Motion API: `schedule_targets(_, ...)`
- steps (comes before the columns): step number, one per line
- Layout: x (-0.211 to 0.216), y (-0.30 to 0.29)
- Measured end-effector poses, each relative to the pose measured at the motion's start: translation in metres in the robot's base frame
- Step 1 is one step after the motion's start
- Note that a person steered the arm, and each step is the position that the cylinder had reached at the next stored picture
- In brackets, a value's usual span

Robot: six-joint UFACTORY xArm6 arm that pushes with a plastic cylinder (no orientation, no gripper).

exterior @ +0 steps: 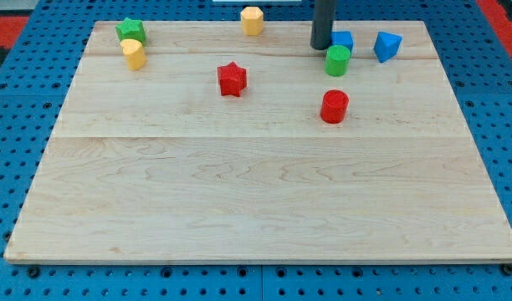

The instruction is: Push the blue blocks and the green towards red circle

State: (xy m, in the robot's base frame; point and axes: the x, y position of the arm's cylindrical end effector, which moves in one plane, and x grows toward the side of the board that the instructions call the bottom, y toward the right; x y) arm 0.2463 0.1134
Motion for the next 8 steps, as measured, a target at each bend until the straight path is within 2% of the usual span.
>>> schedule_targets(3,-0.036,0.026)
schedule_targets(4,-0.026,0.029)
schedule_targets(6,0.059,0.029)
schedule_targets(8,-0.014,0.022)
